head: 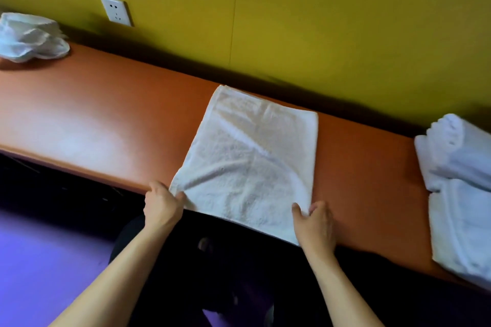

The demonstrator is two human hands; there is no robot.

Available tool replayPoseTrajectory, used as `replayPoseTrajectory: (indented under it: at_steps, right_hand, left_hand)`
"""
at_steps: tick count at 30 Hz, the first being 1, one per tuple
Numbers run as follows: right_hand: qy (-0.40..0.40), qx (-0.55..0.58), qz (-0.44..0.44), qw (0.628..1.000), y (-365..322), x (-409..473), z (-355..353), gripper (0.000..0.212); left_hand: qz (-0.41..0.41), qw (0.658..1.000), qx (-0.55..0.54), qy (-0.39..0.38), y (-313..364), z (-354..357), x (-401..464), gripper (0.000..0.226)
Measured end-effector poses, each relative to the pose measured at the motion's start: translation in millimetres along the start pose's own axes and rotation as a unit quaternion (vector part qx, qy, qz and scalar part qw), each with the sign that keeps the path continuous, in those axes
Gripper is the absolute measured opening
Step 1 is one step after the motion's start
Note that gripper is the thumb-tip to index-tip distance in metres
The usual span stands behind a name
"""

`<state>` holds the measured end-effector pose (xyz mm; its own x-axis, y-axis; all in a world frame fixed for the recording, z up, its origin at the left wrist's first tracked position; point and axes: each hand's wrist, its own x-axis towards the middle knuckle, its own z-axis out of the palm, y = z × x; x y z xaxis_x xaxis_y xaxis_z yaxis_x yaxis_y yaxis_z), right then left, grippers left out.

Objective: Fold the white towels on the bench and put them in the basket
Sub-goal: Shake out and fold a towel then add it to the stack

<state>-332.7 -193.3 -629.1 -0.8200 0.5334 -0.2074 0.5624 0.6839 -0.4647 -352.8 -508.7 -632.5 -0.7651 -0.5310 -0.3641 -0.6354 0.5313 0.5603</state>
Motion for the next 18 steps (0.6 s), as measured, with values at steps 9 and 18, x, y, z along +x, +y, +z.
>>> replayPoseTrajectory:
  at_steps: [9, 18]
  right_hand:
    - [-0.051, 0.112, 0.07, 0.99, 14, -26, -7, 0.023]
    - [-0.005, 0.223, 0.005, 0.975, 41, -45, -41, 0.014]
  left_hand:
    - [-0.096, 0.982, -0.149, -0.061, 15, -8, -3, 0.025]
    - [-0.082, 0.934, -0.336, -0.094, 5, -25, -66, 0.008]
